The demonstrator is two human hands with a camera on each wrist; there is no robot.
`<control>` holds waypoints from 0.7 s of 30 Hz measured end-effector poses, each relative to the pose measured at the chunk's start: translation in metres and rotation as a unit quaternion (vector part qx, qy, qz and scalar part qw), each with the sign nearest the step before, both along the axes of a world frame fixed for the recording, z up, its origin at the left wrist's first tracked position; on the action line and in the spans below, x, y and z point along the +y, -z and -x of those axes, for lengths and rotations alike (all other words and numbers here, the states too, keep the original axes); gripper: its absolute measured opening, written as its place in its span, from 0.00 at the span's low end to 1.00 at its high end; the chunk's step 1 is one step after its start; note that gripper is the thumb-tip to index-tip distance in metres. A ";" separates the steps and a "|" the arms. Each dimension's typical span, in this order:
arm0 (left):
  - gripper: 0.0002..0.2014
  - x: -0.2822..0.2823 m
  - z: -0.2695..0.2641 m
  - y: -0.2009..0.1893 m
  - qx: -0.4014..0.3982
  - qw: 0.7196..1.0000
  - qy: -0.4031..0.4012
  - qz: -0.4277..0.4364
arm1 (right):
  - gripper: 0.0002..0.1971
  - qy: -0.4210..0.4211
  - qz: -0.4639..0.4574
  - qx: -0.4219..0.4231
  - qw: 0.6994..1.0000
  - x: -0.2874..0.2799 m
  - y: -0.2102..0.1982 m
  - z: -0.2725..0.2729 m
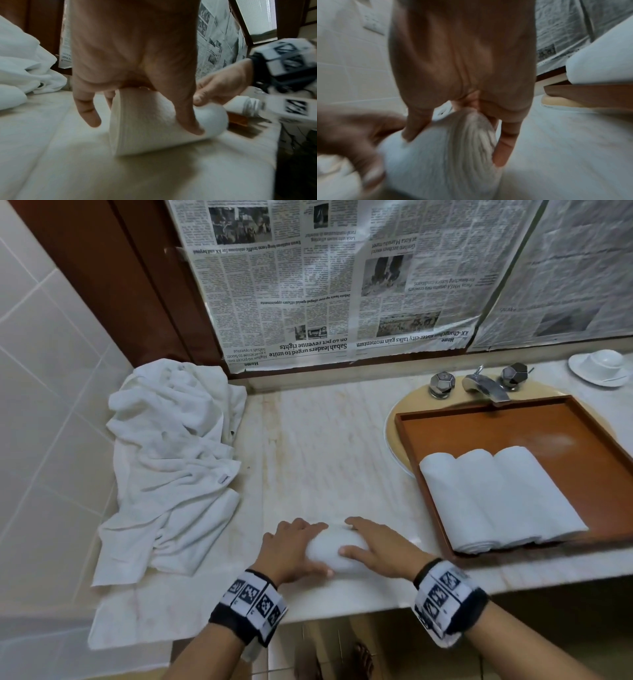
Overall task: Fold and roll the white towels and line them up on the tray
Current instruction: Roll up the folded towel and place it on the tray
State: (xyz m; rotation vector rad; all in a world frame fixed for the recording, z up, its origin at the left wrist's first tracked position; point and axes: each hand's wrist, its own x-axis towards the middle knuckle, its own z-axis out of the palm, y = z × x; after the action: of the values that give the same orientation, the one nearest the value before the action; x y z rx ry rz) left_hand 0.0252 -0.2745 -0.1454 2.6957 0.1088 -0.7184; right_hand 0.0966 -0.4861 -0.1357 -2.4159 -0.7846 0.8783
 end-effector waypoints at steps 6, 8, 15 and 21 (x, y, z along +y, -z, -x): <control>0.51 0.014 -0.031 -0.007 0.088 0.995 0.026 0.037 | 0.50 -0.031 0.039 -0.096 0.994 -0.008 0.005 0.010; 0.51 0.016 -0.040 -0.012 0.113 0.992 0.032 0.050 | 0.53 -0.022 0.074 -0.063 0.995 0.001 0.003 -0.004; 0.46 0.012 -0.050 -0.021 0.147 0.985 0.032 0.083 | 0.45 -0.020 0.138 0.056 0.989 0.015 -0.003 -0.033; 0.49 0.003 -0.038 -0.007 0.170 0.983 0.048 0.049 | 0.39 -0.016 0.153 0.069 0.986 0.008 0.005 -0.013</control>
State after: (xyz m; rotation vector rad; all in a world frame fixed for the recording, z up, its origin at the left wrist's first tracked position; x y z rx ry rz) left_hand 0.0631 -0.2711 -0.1380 2.4762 0.0263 -1.1774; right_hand 0.1099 -0.4784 -0.1406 -2.5724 -0.6785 1.2431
